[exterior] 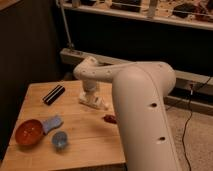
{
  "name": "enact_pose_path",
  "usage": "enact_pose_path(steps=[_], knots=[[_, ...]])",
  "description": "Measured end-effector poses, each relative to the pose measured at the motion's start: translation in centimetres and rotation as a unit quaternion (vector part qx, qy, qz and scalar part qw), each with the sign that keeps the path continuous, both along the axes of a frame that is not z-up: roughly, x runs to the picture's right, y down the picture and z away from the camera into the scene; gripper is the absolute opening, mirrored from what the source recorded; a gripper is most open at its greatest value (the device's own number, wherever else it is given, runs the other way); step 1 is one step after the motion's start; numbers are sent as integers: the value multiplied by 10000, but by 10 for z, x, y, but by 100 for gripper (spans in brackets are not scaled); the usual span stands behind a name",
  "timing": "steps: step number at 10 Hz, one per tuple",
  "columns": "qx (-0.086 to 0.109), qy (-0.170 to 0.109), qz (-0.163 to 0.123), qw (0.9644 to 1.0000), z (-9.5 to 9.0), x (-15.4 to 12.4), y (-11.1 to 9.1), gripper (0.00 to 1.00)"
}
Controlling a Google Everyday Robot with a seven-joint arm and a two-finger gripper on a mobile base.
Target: Place the bottle in the ceramic bowl
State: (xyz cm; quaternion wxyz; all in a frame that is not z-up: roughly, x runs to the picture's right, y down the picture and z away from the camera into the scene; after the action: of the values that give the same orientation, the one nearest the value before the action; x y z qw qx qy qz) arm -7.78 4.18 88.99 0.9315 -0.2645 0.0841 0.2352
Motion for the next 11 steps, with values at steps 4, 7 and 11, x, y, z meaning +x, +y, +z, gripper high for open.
enact_pose_path(steps=[4,7,11], knots=[[-214,-93,177,9996,7,-7,13,65],[-258,-123,131,9995,14,-14,18,65],[-327,-20,234,9992,28,-20,22,58]])
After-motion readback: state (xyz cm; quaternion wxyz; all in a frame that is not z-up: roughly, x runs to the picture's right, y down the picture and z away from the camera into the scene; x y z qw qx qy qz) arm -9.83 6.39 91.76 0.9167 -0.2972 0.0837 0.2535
